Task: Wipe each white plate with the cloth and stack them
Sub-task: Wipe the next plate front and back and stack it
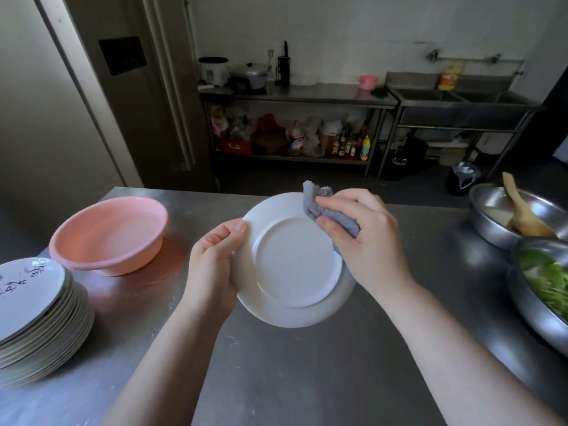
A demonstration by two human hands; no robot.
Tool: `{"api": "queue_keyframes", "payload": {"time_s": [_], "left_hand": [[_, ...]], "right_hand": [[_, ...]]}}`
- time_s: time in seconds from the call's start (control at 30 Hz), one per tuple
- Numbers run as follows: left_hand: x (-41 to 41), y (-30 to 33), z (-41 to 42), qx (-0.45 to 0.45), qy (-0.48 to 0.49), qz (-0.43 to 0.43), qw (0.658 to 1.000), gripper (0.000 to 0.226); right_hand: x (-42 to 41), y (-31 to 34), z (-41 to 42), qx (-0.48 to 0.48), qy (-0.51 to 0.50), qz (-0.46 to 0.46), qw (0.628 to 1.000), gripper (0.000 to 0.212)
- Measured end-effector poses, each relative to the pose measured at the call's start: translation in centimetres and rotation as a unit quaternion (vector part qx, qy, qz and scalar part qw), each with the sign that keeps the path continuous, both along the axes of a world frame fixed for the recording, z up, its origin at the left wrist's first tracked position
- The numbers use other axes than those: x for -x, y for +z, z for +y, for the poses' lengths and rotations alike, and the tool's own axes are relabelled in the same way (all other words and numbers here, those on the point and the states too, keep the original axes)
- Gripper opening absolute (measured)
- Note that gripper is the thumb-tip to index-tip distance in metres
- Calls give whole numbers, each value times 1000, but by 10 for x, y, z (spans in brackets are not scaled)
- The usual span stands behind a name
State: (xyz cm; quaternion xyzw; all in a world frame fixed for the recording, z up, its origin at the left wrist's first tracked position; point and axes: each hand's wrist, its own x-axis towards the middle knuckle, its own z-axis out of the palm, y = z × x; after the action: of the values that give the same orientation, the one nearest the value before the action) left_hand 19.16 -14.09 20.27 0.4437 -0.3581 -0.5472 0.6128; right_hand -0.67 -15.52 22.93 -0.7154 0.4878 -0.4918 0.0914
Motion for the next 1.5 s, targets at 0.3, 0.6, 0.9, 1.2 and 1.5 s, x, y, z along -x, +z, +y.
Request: {"api": "queue_keyframes", "payload": {"time_s": [0.3,0.6,0.9,1.2,1.5], "left_hand": [[-6,1,-3,-17,-31,11,999,14],[-16,1,-6,65,-184,-25,980,43],[-17,-20,3,75,-219,49,972,73],[2,-29,14,95,-129,-3,987,45],[7,-20,14,80,-74,49,993,36]], "right_hand": [[1,-18,3,-38,10,-42,998,33],[0,-17,5,-20,-35,-125,991,32],[0,-24,10,-39,-47,-178,982,29],[-4,-27,17,-7,-70,-215,974,28],[-11,-18,9,28,-74,-142,987,16]]}}
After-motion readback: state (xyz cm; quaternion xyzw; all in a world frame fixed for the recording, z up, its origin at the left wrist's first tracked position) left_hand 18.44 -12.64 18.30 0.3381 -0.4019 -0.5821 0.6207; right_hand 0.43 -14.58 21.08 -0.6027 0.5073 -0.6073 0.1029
